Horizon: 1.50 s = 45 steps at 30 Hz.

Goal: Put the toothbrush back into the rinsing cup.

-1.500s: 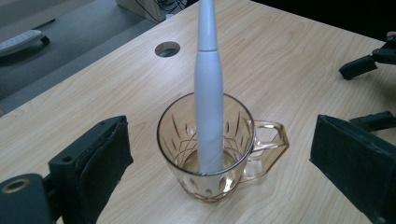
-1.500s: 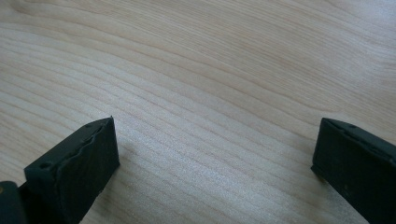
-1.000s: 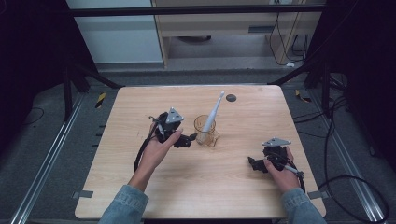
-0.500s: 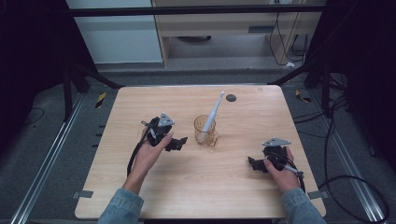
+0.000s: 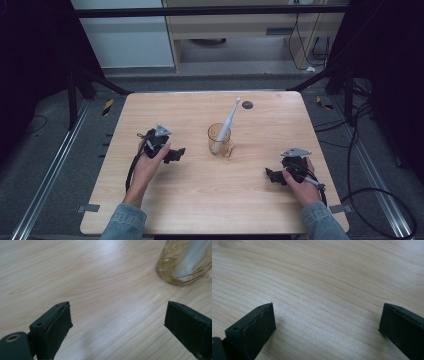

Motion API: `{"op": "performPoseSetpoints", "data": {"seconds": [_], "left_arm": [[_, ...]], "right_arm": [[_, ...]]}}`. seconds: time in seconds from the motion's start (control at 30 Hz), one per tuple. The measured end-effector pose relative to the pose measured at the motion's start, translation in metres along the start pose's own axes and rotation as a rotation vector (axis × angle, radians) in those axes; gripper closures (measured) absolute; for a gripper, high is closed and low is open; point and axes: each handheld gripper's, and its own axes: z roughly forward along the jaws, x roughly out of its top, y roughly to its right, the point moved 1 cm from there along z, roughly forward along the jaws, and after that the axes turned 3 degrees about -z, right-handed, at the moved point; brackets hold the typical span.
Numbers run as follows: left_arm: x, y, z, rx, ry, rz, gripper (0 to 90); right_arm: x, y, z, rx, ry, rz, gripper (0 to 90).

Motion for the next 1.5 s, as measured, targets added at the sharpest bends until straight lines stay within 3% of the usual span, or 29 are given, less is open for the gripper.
{"op": "performPoseSetpoints", "data": {"seconds": [0.13,0.3,0.4,0.87,1.5], "left_arm": [[-0.011,-0.014,-0.004,0.014,0.004,-0.041,6.8],[-0.019,-0.028,-0.006,0.064,-0.043,-0.034,6.7],[-0.024,-0.033,-0.006,0.070,-0.060,-0.046,6.7],[-0.035,-0.040,0.000,0.101,-0.099,-0.062,6.5],[-0.041,-0.050,0.011,0.120,-0.110,-0.102,6.1]], "right_arm": [[0.000,0.000,0.000,0.001,-0.001,0.003,0.5],[0.000,0.000,0.000,0.000,0.000,0.000,0.5],[0.000,0.000,0.000,0.001,-0.001,0.003,0.5],[0.000,0.000,0.000,0.002,-0.001,0.003,0.5],[0.000,0.000,0.000,0.002,-0.001,0.003,0.4]]}}
